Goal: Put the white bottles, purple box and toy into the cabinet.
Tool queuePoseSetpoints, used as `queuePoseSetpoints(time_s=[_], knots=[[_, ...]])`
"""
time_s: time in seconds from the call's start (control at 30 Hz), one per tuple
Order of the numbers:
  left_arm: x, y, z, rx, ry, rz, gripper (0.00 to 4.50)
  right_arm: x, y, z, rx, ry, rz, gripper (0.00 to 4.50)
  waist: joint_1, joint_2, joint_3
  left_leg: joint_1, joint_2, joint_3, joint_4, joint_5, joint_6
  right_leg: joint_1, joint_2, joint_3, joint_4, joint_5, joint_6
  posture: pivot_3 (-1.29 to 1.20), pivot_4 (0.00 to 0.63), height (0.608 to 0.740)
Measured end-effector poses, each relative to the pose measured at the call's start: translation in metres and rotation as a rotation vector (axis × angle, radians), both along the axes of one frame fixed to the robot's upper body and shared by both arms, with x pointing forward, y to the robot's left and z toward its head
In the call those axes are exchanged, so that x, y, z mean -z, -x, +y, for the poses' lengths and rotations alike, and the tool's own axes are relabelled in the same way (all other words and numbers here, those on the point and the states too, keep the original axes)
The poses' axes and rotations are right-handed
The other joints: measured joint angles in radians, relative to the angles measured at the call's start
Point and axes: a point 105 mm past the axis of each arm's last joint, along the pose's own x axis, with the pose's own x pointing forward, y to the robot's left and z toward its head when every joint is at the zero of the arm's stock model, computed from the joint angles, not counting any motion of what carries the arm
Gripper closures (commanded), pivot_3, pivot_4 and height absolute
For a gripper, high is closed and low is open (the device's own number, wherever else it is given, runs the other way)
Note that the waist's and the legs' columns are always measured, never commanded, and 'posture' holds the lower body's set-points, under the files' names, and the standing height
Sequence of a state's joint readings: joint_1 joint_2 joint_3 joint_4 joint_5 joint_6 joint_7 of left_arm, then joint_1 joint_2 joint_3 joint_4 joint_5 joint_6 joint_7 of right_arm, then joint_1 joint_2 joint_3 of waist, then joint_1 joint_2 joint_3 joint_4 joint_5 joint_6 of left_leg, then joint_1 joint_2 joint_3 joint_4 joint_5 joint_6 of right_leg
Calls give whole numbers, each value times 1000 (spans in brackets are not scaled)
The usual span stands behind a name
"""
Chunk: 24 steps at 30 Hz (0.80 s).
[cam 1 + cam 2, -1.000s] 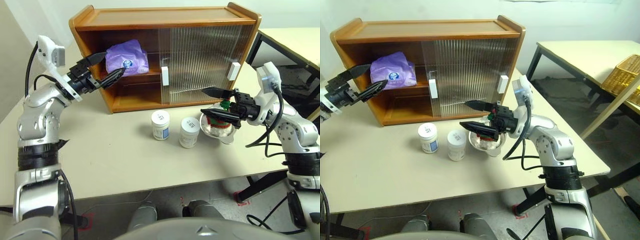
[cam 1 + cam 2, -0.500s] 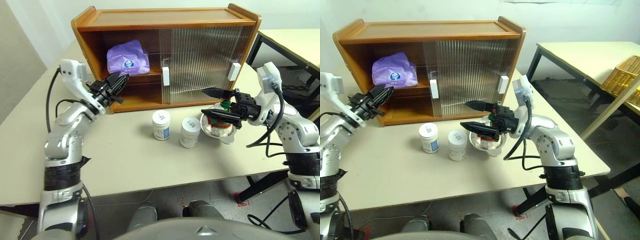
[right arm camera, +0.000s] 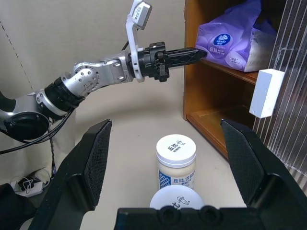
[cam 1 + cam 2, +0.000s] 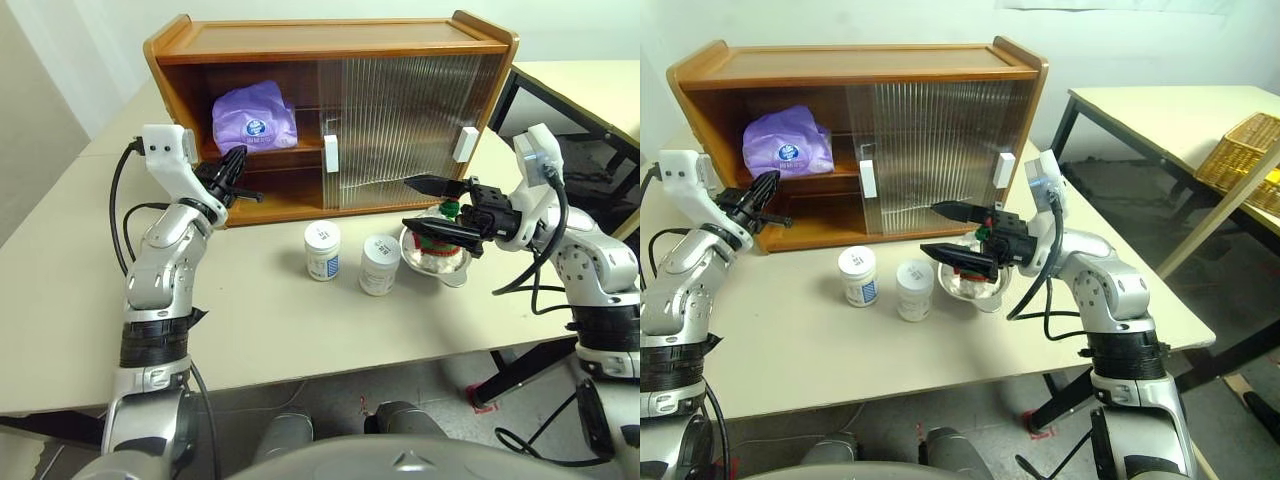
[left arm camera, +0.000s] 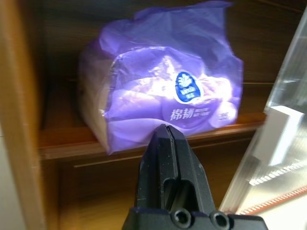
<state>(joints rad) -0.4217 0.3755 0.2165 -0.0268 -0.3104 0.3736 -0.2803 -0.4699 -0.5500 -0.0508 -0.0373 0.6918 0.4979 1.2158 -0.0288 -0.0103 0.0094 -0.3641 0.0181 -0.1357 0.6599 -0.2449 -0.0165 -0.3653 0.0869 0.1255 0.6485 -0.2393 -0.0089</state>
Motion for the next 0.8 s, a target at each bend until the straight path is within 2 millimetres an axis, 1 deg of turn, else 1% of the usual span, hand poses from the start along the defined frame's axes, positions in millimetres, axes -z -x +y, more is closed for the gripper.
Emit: queuePoseSetpoints(time_s=[0.17, 0.3, 0.4, 0.53, 0.8], knots=[[2, -10, 0, -28, -1, -2, 4480, 0, 0, 1, 0, -1, -2, 0, 2, 0, 0, -1, 0, 0, 0, -1, 0, 0, -1, 1, 0, -1, 1, -59, 0, 740], [-2, -22, -10, -7, 22, -17, 4480, -1, 0, 1, 3, -1, -4, 0, 2, -2, 1, -1, 0, 0, 0, -1, 0, 0, -1, 0, -1, -1, 1, -67, 0, 740], [-8, -25, -18, 20, 19, -38, 4480, -1, 2, 2, 2, 1, -9, 0, 0, -2, 1, -1, -1, 1, 0, -2, 0, 0, -1, 0, -1, -2, 3, -72, 0, 740], [-4, -27, -22, 43, 25, -29, 4480, 0, 3, 2, 3, 3, -7, 0, -3, -2, 1, -1, -2, 2, 0, -2, 1, 0, -1, 0, -1, -3, 4, -77, 0, 740], [-1, -31, -22, 44, 31, -20, 4480, 1, 3, 1, 10, 4, -4, 0, -3, -2, 1, -1, -3, 2, 1, -2, 1, 1, -2, 0, -1, -3, 4, -80, 0, 740]])
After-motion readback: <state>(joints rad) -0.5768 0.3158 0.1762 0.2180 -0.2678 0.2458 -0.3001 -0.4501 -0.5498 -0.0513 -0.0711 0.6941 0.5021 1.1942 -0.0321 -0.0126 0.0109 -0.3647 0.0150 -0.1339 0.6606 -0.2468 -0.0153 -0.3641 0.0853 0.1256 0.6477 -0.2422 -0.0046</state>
